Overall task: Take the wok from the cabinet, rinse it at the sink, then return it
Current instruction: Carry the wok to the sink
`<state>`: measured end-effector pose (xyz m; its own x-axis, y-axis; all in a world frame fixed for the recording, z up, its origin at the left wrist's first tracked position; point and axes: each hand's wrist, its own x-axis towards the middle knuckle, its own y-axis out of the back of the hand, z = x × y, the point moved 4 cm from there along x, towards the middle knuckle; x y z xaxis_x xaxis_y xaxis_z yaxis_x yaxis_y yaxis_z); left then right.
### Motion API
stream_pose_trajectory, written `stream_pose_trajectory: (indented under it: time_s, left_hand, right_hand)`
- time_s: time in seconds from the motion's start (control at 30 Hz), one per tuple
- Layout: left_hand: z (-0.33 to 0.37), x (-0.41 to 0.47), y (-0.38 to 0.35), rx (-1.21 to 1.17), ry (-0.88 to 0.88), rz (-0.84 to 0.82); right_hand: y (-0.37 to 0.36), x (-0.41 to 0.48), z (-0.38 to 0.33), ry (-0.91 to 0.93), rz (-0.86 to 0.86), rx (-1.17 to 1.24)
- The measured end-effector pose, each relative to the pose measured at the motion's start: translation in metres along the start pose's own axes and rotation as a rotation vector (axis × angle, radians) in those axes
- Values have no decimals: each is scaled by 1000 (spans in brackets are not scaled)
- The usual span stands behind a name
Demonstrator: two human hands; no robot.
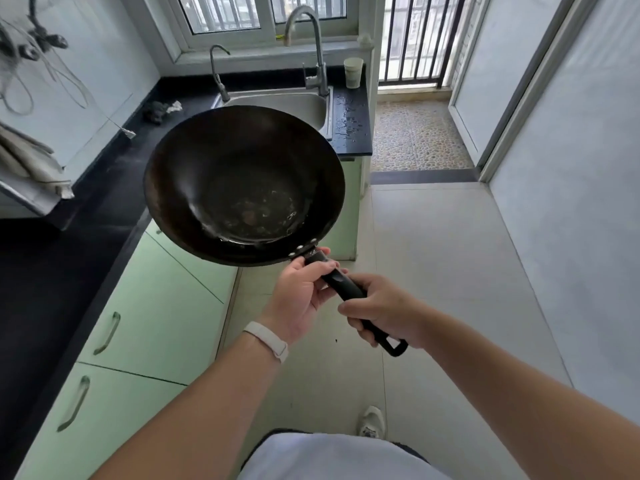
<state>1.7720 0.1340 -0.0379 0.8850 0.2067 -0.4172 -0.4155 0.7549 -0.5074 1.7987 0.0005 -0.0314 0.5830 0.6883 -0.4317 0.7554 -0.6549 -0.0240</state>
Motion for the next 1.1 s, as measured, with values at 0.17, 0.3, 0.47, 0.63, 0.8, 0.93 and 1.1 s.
stream_pose_trajectory:
  time_s: [0.17,0.3,0.47,0.63,0.8,0.93,1.1]
  left_hand:
    - [21,48,-24,-10,-6,1]
    - [36,94,-33,-10,-2,4]
    - [60,162,-35,-56,10,-27]
    - [90,246,-32,-71,56,-60]
    - [133,319,-26,-92,104,-89]
    - [158,365,-23,-75,116,-92]
    - [175,397,-18,-84,128,-97]
  right_hand:
    - [40,34,-23,4,-12,18]
    - [69,73,-41,7,-12,-21]
    - [98,131,-65,-2,10,-64]
    - [130,205,-94,-44,48,-101]
    - [148,274,-130,-83,106,-95]
    - [162,319,-149,-84,134,-102]
    - [173,352,-162,-95,118,-92]
